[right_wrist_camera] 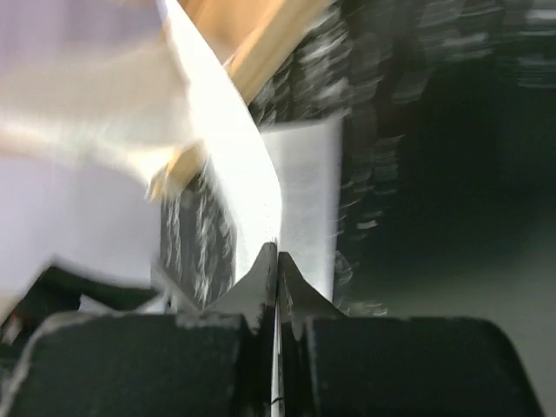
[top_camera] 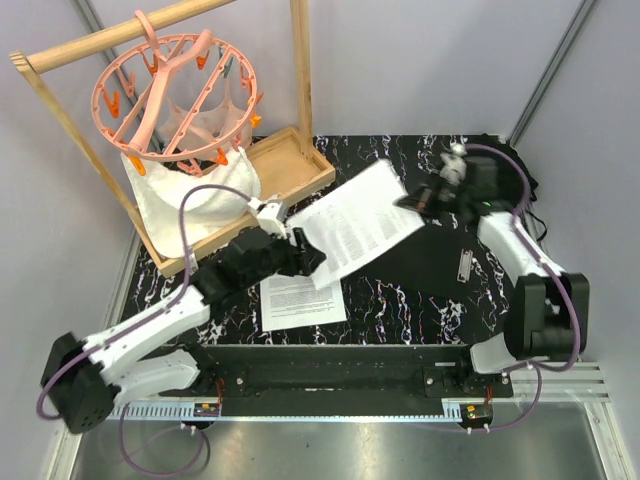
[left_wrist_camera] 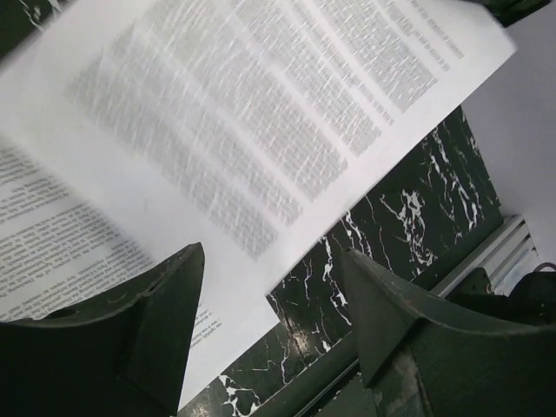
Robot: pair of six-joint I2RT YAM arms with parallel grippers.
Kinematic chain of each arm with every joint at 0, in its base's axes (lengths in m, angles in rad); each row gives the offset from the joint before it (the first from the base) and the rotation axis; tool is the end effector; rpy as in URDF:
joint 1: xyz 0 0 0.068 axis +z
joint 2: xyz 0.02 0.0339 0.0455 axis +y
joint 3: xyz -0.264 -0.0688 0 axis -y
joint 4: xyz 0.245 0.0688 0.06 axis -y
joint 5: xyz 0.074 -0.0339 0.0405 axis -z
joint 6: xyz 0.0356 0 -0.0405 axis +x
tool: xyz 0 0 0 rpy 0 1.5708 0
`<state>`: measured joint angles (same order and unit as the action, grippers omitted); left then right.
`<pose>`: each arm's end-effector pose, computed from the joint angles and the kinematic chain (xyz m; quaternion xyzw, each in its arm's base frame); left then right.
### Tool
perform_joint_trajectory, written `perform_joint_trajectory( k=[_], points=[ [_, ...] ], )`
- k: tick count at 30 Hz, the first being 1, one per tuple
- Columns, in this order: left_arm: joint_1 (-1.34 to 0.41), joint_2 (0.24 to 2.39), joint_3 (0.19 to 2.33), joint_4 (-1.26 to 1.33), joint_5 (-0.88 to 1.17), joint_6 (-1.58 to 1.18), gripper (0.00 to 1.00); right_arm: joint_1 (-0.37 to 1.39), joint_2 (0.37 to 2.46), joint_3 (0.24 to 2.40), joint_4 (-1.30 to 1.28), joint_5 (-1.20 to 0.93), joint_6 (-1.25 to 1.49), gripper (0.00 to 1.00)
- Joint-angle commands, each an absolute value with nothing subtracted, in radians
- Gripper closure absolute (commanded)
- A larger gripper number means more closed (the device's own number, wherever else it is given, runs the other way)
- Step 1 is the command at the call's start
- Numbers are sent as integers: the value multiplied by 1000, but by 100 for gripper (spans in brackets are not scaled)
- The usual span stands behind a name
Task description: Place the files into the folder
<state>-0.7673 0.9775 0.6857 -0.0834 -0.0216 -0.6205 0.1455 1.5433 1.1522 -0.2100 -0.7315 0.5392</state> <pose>0.1634 -0.1565 0.2792 0.0546 0.8247 -0.3531 0.4384 0.3379 0.0735 0.2826 -0.0019 0.8429 0.4442 0.3038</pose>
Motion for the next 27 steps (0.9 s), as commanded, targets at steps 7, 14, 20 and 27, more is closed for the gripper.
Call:
perform_joint_trajectory(
  k=[7, 14, 20, 27],
  points=[
    [-848, 1460, 1043, -6, 176, -595, 32, -172, 1298, 643, -43, -388, 735, 100],
    [-848, 1753, 1244, 34, 244, -578, 34, -183, 1171, 511, -46, -146, 684, 100],
    [-848, 1957, 1417, 40, 331, -586, 35, -184, 1177, 476, -41, -68, 673, 100],
    [-848, 2074, 1506, 41, 351, -598, 36, -184, 1232, 492, -17, -106, 686, 100]
  ],
)
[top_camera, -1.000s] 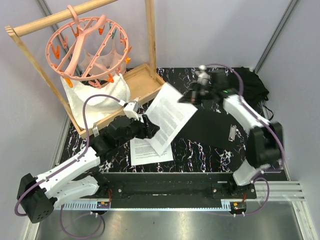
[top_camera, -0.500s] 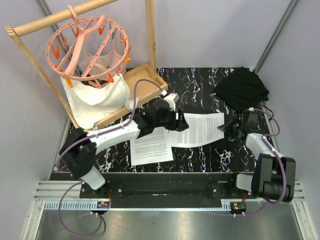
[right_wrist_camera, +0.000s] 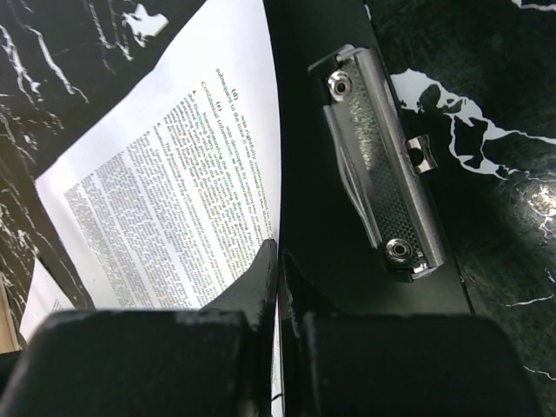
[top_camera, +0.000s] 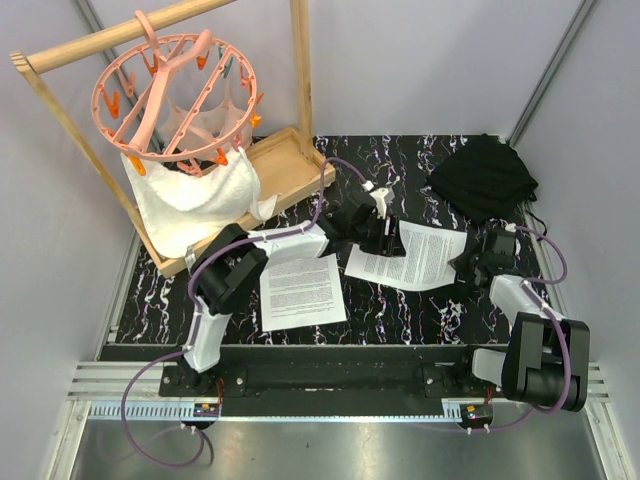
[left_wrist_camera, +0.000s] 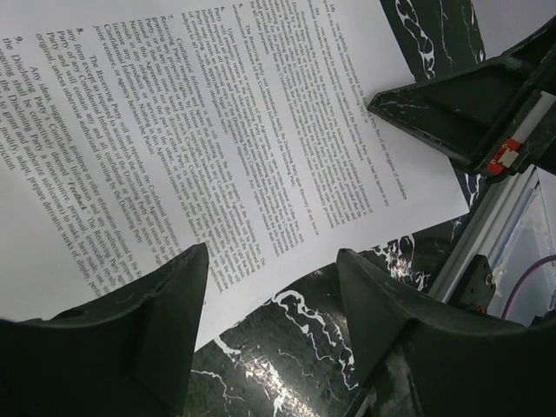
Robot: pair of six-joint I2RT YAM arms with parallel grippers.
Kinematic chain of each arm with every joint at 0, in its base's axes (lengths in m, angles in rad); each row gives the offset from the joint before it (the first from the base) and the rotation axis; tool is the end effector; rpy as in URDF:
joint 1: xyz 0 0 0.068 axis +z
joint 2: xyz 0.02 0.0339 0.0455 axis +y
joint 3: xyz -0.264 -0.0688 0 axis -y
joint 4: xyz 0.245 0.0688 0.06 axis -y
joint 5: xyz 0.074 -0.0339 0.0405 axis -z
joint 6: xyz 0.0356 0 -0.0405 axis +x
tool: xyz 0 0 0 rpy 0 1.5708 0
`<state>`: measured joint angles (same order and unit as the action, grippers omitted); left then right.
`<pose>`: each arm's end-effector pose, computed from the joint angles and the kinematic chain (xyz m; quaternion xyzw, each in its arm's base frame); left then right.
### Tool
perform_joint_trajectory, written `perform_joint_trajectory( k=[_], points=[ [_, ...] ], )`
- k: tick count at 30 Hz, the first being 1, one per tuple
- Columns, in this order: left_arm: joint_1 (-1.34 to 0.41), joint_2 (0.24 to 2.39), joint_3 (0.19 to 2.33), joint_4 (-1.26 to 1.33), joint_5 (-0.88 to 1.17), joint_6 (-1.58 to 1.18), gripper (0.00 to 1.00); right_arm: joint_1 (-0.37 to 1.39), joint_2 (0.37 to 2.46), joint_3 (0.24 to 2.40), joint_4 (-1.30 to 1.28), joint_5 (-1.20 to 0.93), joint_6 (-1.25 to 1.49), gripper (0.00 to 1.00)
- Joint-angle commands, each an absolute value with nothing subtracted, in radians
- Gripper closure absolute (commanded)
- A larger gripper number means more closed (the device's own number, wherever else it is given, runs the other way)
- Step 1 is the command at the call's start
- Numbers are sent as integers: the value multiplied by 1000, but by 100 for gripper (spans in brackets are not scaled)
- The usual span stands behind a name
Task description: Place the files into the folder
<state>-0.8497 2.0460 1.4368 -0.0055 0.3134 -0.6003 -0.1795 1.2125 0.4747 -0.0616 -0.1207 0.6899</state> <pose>0.2982 -0.3559 0.1951 0.1803 0.8613 -0.4051 0.2482 0.2224 -0.0360 0.1619 0.3689 0.8484 0.1489 0.3493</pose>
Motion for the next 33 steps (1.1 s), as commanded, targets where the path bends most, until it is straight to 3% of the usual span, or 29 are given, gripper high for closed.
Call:
perform_joint_trajectory(
  k=[1, 2, 3, 4, 5, 6, 8, 9, 17, 21, 28, 33],
  points=[
    [-848, 2085, 1520, 38, 351, -598, 36, -184, 1227, 491, -17, -112, 684, 100],
    [-847, 2107, 1528, 37, 351, -597, 36, -184, 1223, 485, -15, -132, 681, 100],
    [-848, 2123, 1534, 38, 350, -592, 36, -184, 1217, 491, -29, -143, 675, 72],
    [-847, 2135, 1545, 34, 345, -585, 37, -184, 1215, 505, -52, -144, 637, 53],
    [-841, 2158, 1549, 28, 339, -583, 38, -184, 1212, 550, -124, -120, 612, 41],
    [-838, 2167, 1551, 11, 330, -581, 38, -184, 1201, 577, -159, -103, 580, 20],
    [-816, 2187, 1545, 3, 325, -597, 40, -184, 1212, 657, -208, -78, 529, 12],
    [-810, 2190, 1531, -18, 331, -601, 40, -184, 1244, 685, -227, -57, 513, 2],
    [-782, 2189, 1486, -63, 322, -597, 40, -235, 1626, 948, -356, -48, 416, 0],
    [-779, 2177, 1450, -89, 299, -592, 40, -233, 1672, 954, -353, -72, 393, 0],
    [-779, 2060, 1353, -91, 239, -591, 40, -178, 1753, 1006, -353, -256, 390, 15],
    [-790, 1967, 1367, -69, 276, -604, 33, -150, 1691, 1042, -431, -126, 367, 13]
  ],
)
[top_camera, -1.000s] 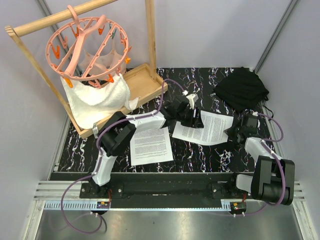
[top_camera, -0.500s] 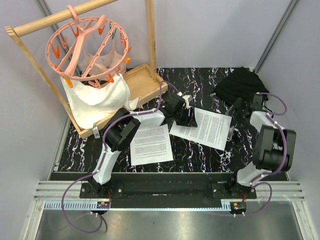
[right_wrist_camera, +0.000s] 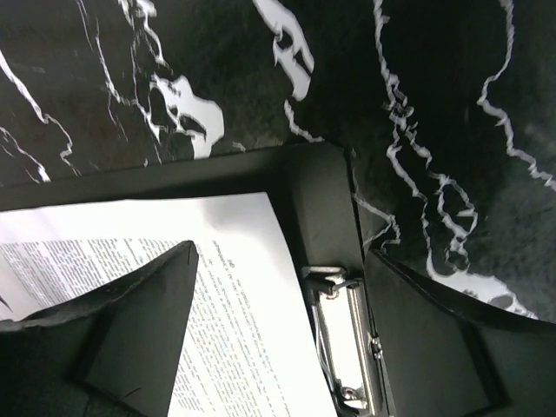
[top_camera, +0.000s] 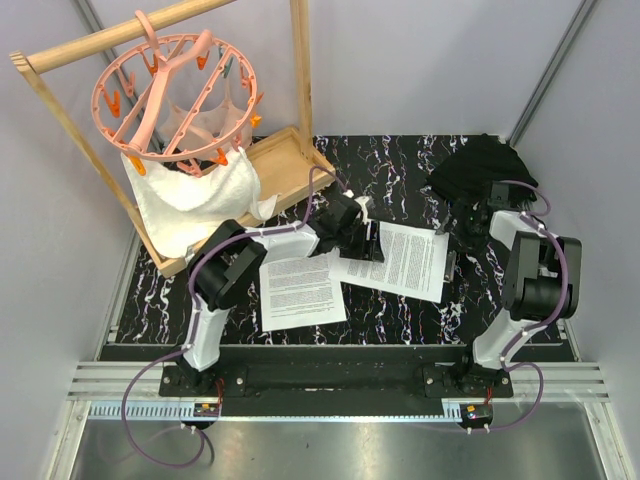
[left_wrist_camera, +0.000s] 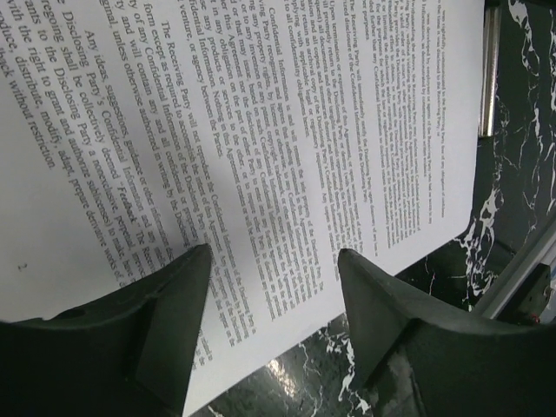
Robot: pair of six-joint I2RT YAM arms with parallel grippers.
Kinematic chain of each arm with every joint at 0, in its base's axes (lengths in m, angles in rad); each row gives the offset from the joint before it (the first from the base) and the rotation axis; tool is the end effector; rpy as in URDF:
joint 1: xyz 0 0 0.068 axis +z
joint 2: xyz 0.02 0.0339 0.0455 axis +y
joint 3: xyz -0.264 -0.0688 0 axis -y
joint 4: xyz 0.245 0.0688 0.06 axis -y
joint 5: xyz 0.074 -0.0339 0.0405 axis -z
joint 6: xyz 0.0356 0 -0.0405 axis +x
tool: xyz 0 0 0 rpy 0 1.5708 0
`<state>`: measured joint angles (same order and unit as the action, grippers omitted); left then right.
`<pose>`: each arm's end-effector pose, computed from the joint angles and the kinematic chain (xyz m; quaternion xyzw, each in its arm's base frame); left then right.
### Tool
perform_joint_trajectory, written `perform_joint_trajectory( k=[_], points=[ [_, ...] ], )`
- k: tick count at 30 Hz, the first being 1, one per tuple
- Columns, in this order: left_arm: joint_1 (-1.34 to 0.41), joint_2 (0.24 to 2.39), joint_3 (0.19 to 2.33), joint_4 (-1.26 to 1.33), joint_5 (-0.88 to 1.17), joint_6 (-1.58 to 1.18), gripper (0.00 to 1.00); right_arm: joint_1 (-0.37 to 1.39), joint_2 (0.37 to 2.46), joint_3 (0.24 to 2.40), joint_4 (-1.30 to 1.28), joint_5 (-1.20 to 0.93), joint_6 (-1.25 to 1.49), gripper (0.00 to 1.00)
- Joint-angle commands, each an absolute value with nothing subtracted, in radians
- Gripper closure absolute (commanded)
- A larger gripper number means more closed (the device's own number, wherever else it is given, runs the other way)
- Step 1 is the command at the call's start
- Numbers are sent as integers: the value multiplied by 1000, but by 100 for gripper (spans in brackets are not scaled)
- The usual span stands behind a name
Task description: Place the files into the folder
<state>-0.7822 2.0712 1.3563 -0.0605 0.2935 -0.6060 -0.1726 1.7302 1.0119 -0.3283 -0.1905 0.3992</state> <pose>0.3107 -0.3232 0.1542 0.1367 0.9035 -0.3487 0.2082 0.3365 -0.0518 0.1638 0.2475 0.9294 0.1204 0.2459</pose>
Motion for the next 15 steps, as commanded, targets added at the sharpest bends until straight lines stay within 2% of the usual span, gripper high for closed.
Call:
perform_joint_trajectory(
  k=[1, 4, 7, 12, 15],
  points=[
    [-795, 1951, 1376, -60, 288, -610, 32, -146, 1671, 1040, -460, -71, 361, 12],
    [-801, 1951, 1417, -20, 331, -647, 30, -114, 1611, 1029, -457, -43, 315, 8],
    [-805, 1963, 1442, -3, 345, -669, 30, -69, 1646, 1078, -448, -37, 262, 5],
    [-804, 1965, 1442, -3, 360, -657, 29, -64, 1775, 1178, -451, -80, 238, 7],
    [-804, 1951, 1425, -8, 354, -646, 25, -54, 1802, 1204, -451, -110, 236, 12]
  ],
)
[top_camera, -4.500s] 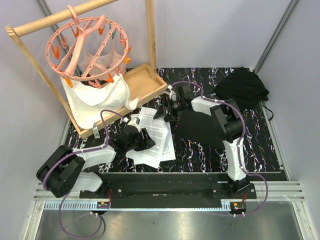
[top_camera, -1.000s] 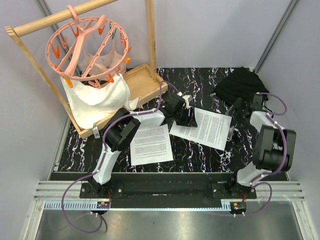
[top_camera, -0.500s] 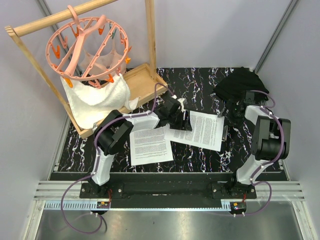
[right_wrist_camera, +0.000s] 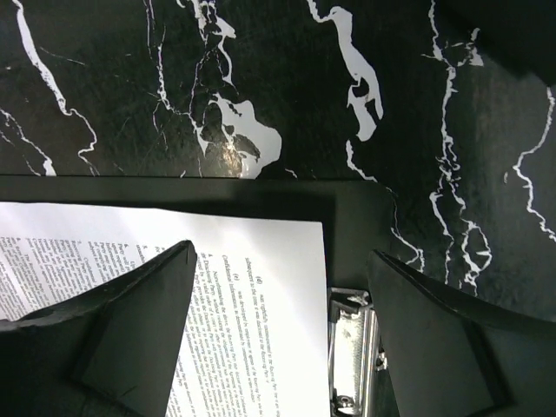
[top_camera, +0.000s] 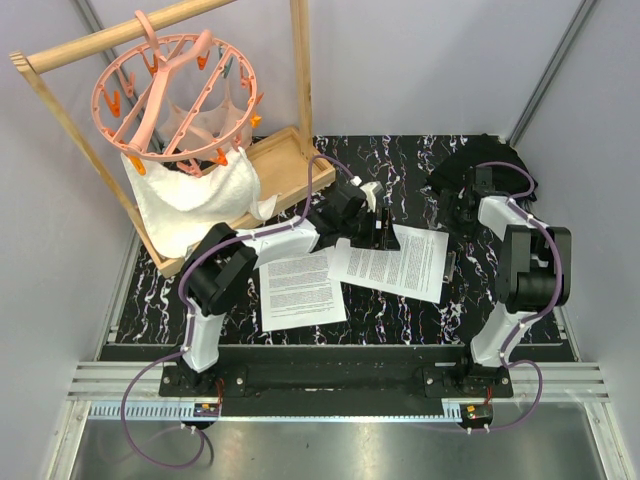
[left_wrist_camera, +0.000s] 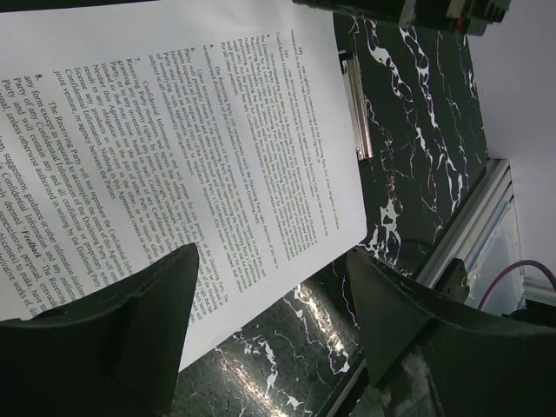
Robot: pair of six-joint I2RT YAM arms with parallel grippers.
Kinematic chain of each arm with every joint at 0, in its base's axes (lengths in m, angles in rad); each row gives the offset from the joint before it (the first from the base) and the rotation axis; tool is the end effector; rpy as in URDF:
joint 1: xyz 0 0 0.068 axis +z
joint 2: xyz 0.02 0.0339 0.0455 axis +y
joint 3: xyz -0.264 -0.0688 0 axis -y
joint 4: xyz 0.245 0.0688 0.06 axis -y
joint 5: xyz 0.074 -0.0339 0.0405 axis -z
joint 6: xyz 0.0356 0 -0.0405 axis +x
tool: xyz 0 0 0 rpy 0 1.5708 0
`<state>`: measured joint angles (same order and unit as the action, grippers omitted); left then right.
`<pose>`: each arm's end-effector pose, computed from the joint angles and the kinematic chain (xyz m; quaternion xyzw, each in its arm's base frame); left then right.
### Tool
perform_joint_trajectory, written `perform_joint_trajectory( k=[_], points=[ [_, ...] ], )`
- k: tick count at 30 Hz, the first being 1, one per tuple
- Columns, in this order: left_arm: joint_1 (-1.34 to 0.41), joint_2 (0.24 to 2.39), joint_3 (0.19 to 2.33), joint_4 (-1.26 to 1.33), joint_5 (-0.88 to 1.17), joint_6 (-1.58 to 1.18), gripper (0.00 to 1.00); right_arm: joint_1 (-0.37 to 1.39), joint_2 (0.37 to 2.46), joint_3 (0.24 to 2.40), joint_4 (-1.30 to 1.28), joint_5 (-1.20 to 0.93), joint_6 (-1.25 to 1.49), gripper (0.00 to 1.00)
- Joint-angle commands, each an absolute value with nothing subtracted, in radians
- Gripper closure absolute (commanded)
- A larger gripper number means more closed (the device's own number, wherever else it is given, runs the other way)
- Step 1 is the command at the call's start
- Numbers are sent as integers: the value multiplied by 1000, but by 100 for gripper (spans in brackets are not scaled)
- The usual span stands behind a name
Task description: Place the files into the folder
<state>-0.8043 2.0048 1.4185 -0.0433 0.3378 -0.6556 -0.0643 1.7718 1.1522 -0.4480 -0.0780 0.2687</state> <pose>0.3073 -0.3361 0.2041 0.1413 0.8705 -0.4097 0.2332 0.3592 -0.0204 0.1828 0.1508 0.9560 0.0629 0.2436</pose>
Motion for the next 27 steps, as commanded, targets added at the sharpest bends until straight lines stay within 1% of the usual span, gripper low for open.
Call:
perform_joint_trajectory(
  k=[1, 8, 11, 15, 17, 21, 22, 24, 27],
  points=[
    [-804, 1948, 1421, -3, 354, -643, 24, -48, 1807, 1209, -449, -112, 235, 12],
    [-804, 1939, 1411, -12, 367, -617, 21, -6, 1867, 1239, -448, -112, 242, 13],
    [-802, 1925, 1397, -20, 344, -600, 22, 58, 1870, 1249, -443, -95, 261, 13],
    [-804, 1928, 1397, -31, 322, -581, 22, 81, 1835, 1249, -453, -164, 325, 14],
    [-802, 1939, 1407, -29, 324, -577, 23, 77, 1799, 1238, -465, -170, 344, 11],
    [-808, 2003, 1437, -26, 347, -568, 24, 66, 1730, 1233, -593, 134, 322, 2],
    [-811, 2014, 1451, -25, 350, -566, 25, 66, 1701, 1215, -636, 178, 324, 0],
    [-815, 2054, 1466, -25, 368, -571, 25, 67, 1680, 1198, -679, 228, 322, 0],
    [-822, 2103, 1508, -29, 390, -578, 27, 34, 1667, 1160, -745, 151, 322, 0]
  ],
)
